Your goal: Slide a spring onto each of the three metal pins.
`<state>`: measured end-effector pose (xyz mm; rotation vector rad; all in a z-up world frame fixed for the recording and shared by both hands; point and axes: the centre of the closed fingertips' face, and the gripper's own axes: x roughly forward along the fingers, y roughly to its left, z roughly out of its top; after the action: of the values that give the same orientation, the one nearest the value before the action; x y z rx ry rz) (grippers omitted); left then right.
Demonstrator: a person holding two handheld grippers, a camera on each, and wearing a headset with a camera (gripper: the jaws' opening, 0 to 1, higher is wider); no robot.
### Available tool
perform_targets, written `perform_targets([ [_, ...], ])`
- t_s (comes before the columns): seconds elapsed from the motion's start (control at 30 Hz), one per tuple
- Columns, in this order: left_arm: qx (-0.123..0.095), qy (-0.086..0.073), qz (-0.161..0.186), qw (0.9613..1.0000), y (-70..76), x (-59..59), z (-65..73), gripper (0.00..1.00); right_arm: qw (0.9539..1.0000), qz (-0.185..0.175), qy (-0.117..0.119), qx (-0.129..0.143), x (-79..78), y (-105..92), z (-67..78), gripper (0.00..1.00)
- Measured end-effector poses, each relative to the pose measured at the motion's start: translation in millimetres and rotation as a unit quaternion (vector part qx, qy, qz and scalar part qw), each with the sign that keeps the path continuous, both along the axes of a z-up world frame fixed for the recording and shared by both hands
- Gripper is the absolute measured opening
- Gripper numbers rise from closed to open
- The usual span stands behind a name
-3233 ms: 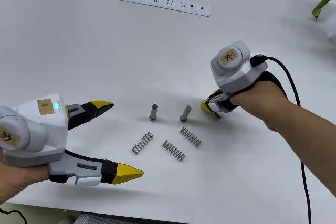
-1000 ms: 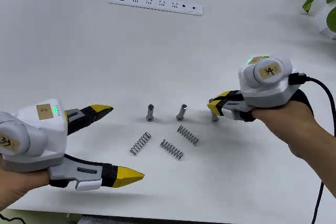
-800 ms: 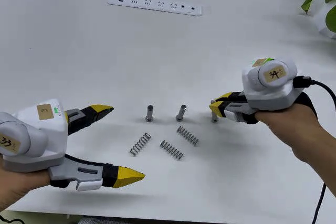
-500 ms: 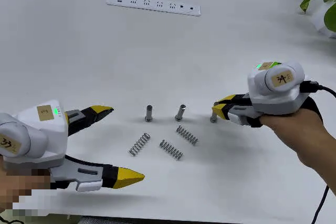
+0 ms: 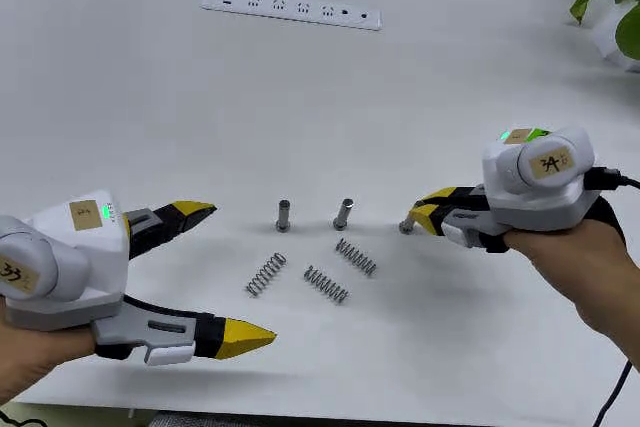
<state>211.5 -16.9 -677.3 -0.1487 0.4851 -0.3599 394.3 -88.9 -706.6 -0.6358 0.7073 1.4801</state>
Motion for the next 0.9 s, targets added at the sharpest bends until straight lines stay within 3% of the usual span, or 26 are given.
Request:
perform_targets([
  [0.9,-0.001,-0.003,0.001,1.0,-7.1,5.1,7.2,0.97,1.0,0.004,-0.001,0.002,-1.9,-0.4,-2.3,0.09],
])
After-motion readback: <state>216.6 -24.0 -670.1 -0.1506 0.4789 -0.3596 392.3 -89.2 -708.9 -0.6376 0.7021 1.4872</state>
